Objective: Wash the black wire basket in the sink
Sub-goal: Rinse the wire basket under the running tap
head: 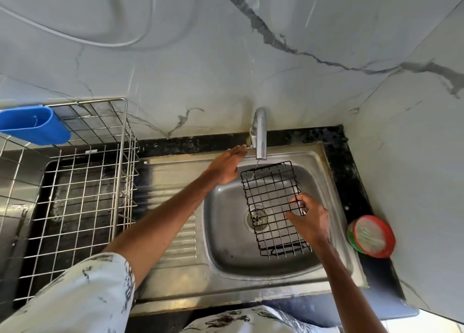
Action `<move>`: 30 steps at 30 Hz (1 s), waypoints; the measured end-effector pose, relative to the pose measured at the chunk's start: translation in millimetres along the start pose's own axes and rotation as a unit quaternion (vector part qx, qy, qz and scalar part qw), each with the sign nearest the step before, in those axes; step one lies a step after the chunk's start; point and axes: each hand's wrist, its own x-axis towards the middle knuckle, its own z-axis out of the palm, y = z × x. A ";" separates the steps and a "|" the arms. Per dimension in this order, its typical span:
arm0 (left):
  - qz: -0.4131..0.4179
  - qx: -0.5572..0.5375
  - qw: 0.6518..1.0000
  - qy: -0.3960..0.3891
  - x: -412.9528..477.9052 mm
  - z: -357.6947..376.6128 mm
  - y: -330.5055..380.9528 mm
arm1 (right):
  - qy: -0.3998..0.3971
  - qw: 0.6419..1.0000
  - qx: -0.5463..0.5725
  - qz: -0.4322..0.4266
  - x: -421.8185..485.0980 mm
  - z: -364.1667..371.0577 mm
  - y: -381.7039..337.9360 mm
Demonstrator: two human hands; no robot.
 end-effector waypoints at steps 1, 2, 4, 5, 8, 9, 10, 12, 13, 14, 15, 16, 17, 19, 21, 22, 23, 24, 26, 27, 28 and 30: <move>-0.043 -0.083 0.995 0.025 -5.7 0.1 7.2 | -0.001 1.000 0.005 -0.002 -0.8 -0.8 0.5; -0.088 -0.170 0.981 0.040 -10.9 0.9 13.6 | -0.005 1.000 0.011 -0.005 -2.1 -2.1 0.0; -0.180 -0.338 0.924 -0.012 -20.6 -0.9 23.9 | -0.016 1.000 0.020 -0.006 -4.9 -5.5 -2.0; -0.216 -0.415 0.882 -0.055 -24.4 -1.8 26.2 | -0.023 0.999 0.026 -0.002 -5.2 -6.8 -2.0; -0.231 -0.515 0.818 -0.111 -31.9 -12.6 20.4 | -0.039 0.997 0.062 0.013 -2.1 -8.5 5.6; -0.222 -0.521 0.815 -0.120 -33.2 -15.3 17.0 | -0.047 0.996 0.072 0.021 -0.6 -8.9 7.2; -0.213 -0.528 0.811 -0.137 -34.7 -18.2 15.2 | -0.057 0.994 0.084 0.030 1.0 -9.5 8.0; -0.194 -0.543 0.797 -0.182 -36.0 -21.7 15.9 | -0.085 0.989 0.110 0.044 7.7 -8.4 11.9; -0.182 -0.546 0.793 -0.199 -36.1 -23.6 17.9 | -0.100 0.986 0.126 0.044 13.5 -7.0 16.4; -0.170 -0.547 0.792 -0.210 -36.5 -25.2 19.7 | -0.111 0.982 0.145 0.042 21.3 -3.4 25.6; -0.158 -0.551 0.791 -0.212 -37.1 -26.6 21.6 | -0.118 0.980 0.157 0.046 27.0 -1.6 28.4; -0.149 -0.560 0.789 -0.205 -38.1 -27.5 23.3 | -0.123 0.977 0.167 0.051 31.3 -0.6 29.3; -0.145 -0.569 0.786 -0.194 -40.1 -28.9 25.6 | -0.123 0.975 0.173 0.063 34.6 0.4 26.4; -0.146 -0.582 0.782 -0.166 -44.8 -30.0 34.2 | -0.134 0.968 0.190 0.094 41.0 0.6 19.2; -0.150 -0.586 0.782 -0.152 -49.6 -26.9 46.2 | -0.150 0.965 0.193 0.095 49.4 -0.4 12.2; -0.152 -0.583 0.784 -0.149 -52.8 -24.4 52.8 | -0.153 0.967 0.182 0.092 53.3 -0.9 10.2; -0.156 -0.579 0.787 -0.145 -56.3 -22.2 59.2 | -0.140 0.972 0.166 0.087 57.5 -1.2 8.3; -0.161 -0.576 0.790 -0.139 -59.3 -20.1 64.6 | -0.106 0.980 0.149 0.080 61.0 -3.4 5.5; -0.172 -0.574 0.791 -0.124 -63.3 -17.2 70.7 | -0.014 0.982 0.176 0.064 61.1 -13.1 -13.8; -0.176 -0.574 0.791 -0.117 -64.8 -17.0 72.2 | 0.013 0.971 0.229 0.061 59.4 -19.6 -28.7; -0.180 -0.572 0.792 -0.112 -66.0 -16.6 72.2 | 0.014 0.952 0.299 0.062 58.4 -25.1 -45.1; -0.184 -0.566 0.797 -0.106 -68.4 -15.4 71.6 | -0.064 0.899 0.426 0.076 55.0 -30.5 -77.6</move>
